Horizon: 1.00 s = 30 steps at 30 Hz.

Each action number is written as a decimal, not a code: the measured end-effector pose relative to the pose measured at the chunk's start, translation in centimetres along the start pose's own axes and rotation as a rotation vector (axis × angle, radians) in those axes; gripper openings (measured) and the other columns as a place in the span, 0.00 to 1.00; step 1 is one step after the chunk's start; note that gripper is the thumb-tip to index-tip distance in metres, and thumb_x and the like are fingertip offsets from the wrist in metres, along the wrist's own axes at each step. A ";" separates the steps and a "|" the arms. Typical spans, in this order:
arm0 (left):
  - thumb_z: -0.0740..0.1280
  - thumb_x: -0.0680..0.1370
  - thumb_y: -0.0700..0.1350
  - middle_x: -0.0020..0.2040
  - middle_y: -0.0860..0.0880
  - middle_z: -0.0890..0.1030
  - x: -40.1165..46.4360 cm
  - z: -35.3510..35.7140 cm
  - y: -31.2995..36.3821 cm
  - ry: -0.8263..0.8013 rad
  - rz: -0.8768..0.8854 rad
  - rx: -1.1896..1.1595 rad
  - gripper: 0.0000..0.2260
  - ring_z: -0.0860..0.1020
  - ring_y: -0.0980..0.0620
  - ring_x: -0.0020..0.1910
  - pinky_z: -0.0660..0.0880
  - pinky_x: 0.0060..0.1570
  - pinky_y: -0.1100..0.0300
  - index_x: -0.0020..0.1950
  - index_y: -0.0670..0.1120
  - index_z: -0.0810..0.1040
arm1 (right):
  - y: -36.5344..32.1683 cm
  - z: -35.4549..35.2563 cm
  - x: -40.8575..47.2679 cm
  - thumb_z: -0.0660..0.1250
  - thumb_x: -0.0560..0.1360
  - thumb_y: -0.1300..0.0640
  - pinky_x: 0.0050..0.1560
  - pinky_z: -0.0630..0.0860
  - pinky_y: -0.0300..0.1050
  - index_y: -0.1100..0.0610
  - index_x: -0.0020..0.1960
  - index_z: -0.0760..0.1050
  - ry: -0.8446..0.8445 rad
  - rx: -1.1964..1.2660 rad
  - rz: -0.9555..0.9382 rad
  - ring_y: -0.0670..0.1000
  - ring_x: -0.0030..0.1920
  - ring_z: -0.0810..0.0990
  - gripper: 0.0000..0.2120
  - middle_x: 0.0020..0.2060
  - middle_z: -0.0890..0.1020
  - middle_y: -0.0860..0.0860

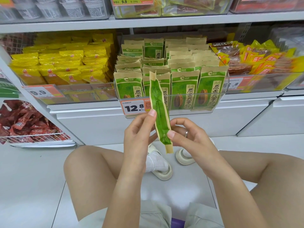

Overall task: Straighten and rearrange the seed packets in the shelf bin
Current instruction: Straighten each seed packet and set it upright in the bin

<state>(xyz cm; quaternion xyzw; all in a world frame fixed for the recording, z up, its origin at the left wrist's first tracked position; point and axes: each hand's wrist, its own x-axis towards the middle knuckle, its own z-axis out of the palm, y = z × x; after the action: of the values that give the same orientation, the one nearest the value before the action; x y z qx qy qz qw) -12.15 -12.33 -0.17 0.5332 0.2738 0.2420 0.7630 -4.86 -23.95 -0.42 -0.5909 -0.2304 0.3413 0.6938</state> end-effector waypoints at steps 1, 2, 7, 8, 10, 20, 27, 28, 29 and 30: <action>0.66 0.72 0.56 0.51 0.42 0.85 0.0 0.0 0.0 -0.009 -0.009 0.000 0.24 0.83 0.46 0.53 0.80 0.47 0.58 0.56 0.38 0.80 | 0.2 0.0 0.1 0.69 0.69 0.58 0.45 0.77 0.37 0.60 0.53 0.74 0.024 -0.025 -0.003 0.47 0.42 0.83 0.14 0.47 0.83 0.52; 0.65 0.74 0.55 0.51 0.43 0.85 0.0 0.0 0.0 -0.027 -0.022 0.006 0.20 0.83 0.47 0.53 0.80 0.47 0.58 0.55 0.40 0.82 | 0.4 0.1 0.2 0.71 0.69 0.58 0.47 0.77 0.39 0.57 0.51 0.75 0.062 -0.065 -0.012 0.47 0.44 0.83 0.12 0.48 0.83 0.50; 0.66 0.80 0.46 0.49 0.46 0.86 0.2 0.7 0.5 -0.112 -0.033 0.096 0.09 0.85 0.50 0.44 0.80 0.37 0.59 0.57 0.46 0.82 | 1.0 1.0 0.5 0.72 0.60 0.39 0.53 0.76 0.44 0.40 0.50 0.70 0.341 -0.596 -0.091 0.40 0.53 0.78 0.21 0.48 0.81 0.39; 0.68 0.79 0.44 0.48 0.45 0.86 0.4 0.9 0.5 -0.094 -0.009 0.113 0.09 0.84 0.50 0.41 0.78 0.32 0.60 0.57 0.44 0.81 | 0.9 1.3 0.5 0.71 0.60 0.37 0.54 0.75 0.43 0.37 0.52 0.68 0.353 -0.679 -0.104 0.40 0.55 0.77 0.23 0.50 0.79 0.38; 0.68 0.78 0.40 0.47 0.45 0.86 0.8 0.9 0.3 -0.061 0.038 0.132 0.08 0.84 0.50 0.41 0.77 0.30 0.61 0.57 0.43 0.80 | 0.9 1.4 0.6 0.74 0.63 0.39 0.57 0.73 0.40 0.33 0.59 0.63 0.341 -0.709 -0.117 0.40 0.57 0.75 0.29 0.54 0.76 0.34; 0.68 0.75 0.42 0.53 0.49 0.85 3.6 -1.2 2.4 -0.285 0.056 0.169 0.13 0.83 0.51 0.52 0.79 0.45 0.62 0.59 0.47 0.79 | -5.8 -3.0 5.8 0.69 0.66 0.52 0.49 0.81 0.43 0.52 0.57 0.77 0.001 -0.313 -0.016 0.45 0.46 0.84 0.19 0.46 0.86 0.50; 0.68 0.77 0.38 0.53 0.47 0.85 7.8 0.1 6.1 -0.366 0.097 0.282 0.14 0.84 0.52 0.50 0.78 0.44 0.63 0.62 0.46 0.78 | -11.6 -5.6 10.1 0.71 0.63 0.52 0.47 0.82 0.45 0.54 0.54 0.79 -0.263 -0.526 0.118 0.52 0.47 0.85 0.20 0.46 0.86 0.52; 0.68 0.77 0.38 0.53 0.47 0.85 8.5 0.6 6.8 -0.378 0.106 0.296 0.13 0.84 0.52 0.50 0.79 0.44 0.63 0.61 0.46 0.78 | -12.4 -5.8 10.8 0.72 0.62 0.52 0.46 0.82 0.43 0.54 0.52 0.79 -0.272 -0.534 0.114 0.51 0.47 0.85 0.19 0.46 0.86 0.51; 0.68 0.77 0.38 0.53 0.48 0.85 9.2 1.0 7.5 -0.385 0.123 0.309 0.13 0.84 0.53 0.50 0.79 0.44 0.63 0.61 0.47 0.78 | -13.2 -6.0 11.4 0.72 0.61 0.53 0.47 0.82 0.43 0.54 0.52 0.79 -0.269 -0.539 0.098 0.50 0.47 0.85 0.19 0.46 0.86 0.50; 0.67 0.78 0.39 0.53 0.49 0.85 10.0 1.3 8.2 -0.387 0.153 0.325 0.12 0.84 0.55 0.50 0.78 0.45 0.64 0.60 0.47 0.79 | -13.8 -6.1 12.1 0.73 0.61 0.55 0.48 0.82 0.43 0.54 0.52 0.80 -0.252 -0.538 0.072 0.50 0.47 0.85 0.19 0.46 0.86 0.50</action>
<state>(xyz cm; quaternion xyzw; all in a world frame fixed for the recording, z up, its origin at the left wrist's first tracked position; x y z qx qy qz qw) -4.58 -4.06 6.36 0.7042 0.1168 0.1453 0.6851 10.37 -19.91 10.90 -0.7142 -0.3758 0.3631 0.4657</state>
